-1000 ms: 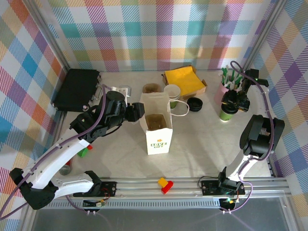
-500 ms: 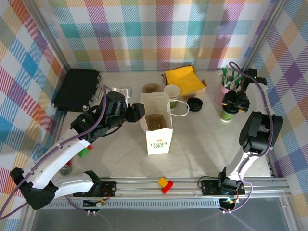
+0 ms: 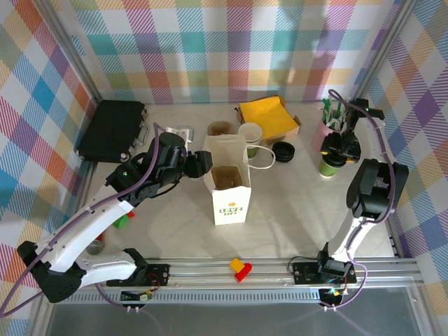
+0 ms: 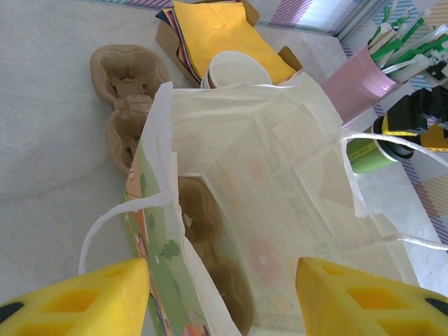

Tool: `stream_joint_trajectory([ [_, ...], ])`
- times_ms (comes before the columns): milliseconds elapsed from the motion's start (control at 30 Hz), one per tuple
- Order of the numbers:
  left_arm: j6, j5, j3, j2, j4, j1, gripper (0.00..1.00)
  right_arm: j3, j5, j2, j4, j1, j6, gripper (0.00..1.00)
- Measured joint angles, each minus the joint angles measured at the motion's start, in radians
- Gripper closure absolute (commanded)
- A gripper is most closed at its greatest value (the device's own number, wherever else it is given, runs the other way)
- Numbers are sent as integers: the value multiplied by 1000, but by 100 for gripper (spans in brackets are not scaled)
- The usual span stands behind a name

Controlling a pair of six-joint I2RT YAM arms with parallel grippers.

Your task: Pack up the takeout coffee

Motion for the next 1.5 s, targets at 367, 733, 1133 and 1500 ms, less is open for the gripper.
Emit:
stream_joint_trajectory([
  [367, 0, 3, 0, 0, 0, 0, 43, 22, 11, 17, -29, 18, -3, 28],
  [733, 0, 2, 0, 0, 0, 0, 43, -95, -32, -82, -37, 151, 19, 28],
  [1133, -12, 2, -22, -56, -3, 0, 43, -182, -12, -182, -68, 445, 89, 28],
  [1500, -31, 2, -33, -85, -5, 0, 43, -268, 56, -243, -60, 562, 168, 27],
])
